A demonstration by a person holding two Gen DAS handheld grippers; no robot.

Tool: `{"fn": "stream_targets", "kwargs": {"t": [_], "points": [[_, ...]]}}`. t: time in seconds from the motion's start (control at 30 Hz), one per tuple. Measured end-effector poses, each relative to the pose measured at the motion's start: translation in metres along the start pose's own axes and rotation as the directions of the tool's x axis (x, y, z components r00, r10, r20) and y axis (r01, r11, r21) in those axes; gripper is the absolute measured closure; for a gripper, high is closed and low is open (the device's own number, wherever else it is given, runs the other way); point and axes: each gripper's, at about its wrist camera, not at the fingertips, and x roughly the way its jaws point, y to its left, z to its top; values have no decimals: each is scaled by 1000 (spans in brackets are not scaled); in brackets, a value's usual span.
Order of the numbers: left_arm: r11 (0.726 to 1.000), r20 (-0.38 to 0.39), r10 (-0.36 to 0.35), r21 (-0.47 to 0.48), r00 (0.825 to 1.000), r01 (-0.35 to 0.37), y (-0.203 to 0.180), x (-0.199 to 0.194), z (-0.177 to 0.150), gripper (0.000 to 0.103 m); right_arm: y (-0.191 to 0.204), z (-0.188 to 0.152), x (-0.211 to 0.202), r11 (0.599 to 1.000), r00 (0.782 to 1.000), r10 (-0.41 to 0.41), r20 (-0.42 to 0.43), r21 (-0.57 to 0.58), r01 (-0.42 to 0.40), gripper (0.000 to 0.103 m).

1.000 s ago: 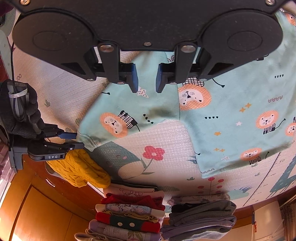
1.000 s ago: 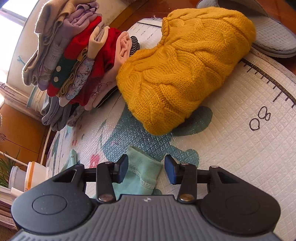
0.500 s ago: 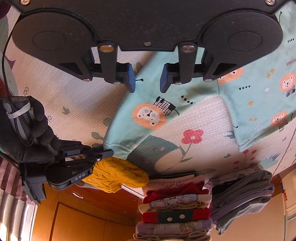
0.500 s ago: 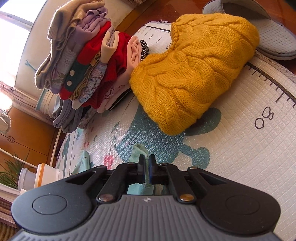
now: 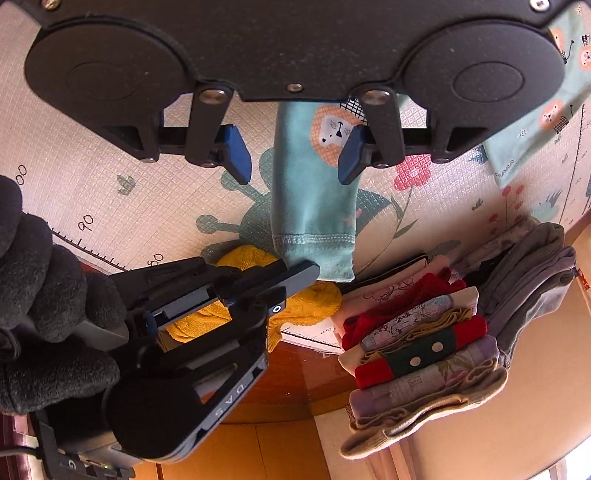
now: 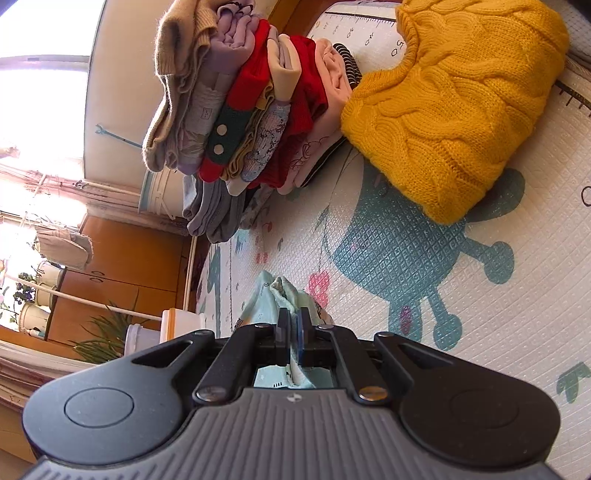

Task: Fold clothes
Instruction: 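Grasp the sleeve cuff with the left tool and lift it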

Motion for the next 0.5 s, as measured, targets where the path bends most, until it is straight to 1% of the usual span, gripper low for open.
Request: {"fn": "stream_targets", "kwargs": {"t": [0.1, 0.2, 0.23, 0.3, 0.33, 0.37, 0.4, 0.43, 0.5], "points": [[999, 3, 38, 34, 999, -38, -5, 7, 6, 52, 5, -2, 3, 1000, 1000, 16, -19, 18, -16, 97], [992, 15, 102, 77, 995, -102, -10, 11, 11, 52, 9, -3, 6, 998, 998, 47, -33, 44, -45, 97], [988, 17, 124, 90, 992, -125, -10, 13, 12, 57, 10, -3, 6, 997, 998, 59, -38, 53, -57, 97], [981, 15, 167, 97, 986, -167, -7, 16, 15, 75, 13, -3, 6, 995, 995, 83, -52, 67, -80, 97], [979, 10, 179, 94, 984, -179, -4, 17, 17, 79, 15, -3, 6, 993, 994, 96, -59, 73, -91, 97], [980, 2, 180, 81, 984, -179, 0, 17, 18, 81, 17, -3, 6, 991, 992, 108, -59, 83, -103, 97], [981, -4, 180, 72, 984, -179, 5, 16, 20, 89, 18, -3, 6, 989, 991, 122, -59, 92, -116, 95], [981, -9, 181, 67, 984, -180, 10, 15, 22, 91, 20, -3, 4, 987, 989, 140, -49, 90, -135, 94], [985, -15, 164, 58, 986, -163, 22, 8, 27, 91, 24, -2, -2, 985, 987, 160, -23, 74, -158, 94]]}}
